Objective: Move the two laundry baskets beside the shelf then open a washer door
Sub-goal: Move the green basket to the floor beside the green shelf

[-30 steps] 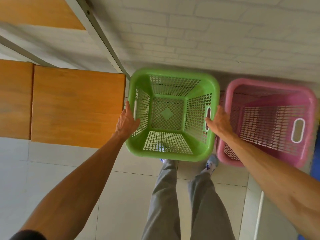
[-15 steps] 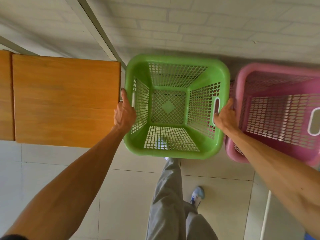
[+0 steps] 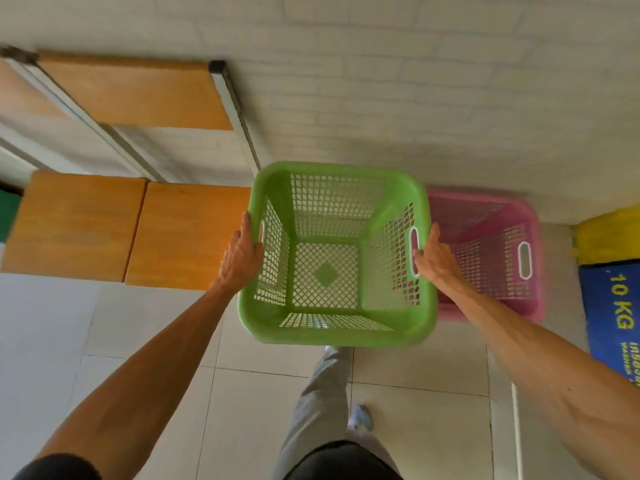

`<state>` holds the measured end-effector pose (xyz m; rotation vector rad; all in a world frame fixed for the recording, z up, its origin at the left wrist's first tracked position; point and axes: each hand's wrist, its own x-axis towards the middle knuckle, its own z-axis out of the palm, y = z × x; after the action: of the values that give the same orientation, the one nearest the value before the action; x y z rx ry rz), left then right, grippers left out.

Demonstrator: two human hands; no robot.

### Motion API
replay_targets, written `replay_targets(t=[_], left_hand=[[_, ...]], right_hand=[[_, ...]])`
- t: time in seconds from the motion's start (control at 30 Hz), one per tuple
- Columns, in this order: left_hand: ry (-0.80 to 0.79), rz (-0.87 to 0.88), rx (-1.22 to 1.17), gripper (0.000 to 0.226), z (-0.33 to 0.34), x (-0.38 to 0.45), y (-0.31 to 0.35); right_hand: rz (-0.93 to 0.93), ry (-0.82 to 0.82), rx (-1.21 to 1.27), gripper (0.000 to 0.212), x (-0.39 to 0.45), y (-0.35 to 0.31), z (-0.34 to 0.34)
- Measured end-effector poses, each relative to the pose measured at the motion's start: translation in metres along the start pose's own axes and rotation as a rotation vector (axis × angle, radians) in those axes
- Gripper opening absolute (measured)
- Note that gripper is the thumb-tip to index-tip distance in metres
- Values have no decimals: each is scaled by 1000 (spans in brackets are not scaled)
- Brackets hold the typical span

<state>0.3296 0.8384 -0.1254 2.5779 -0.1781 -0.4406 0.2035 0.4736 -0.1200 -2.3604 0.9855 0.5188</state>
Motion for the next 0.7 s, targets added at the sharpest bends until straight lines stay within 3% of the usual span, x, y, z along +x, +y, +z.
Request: replay_targets(t=[0.23,0.4,0.7], left_hand=[[231,-3,-167,66,-139,-151,31],[372,-83,-240,66,-218,-258,19],[549,-376,-307,63,-308,-419,-92]], right_hand=[[-332,185,31,58,-140,-30,-93],[-515,181,21,62,-255,-88,-134],[-776,23,-24,61,-366,-221,-63]])
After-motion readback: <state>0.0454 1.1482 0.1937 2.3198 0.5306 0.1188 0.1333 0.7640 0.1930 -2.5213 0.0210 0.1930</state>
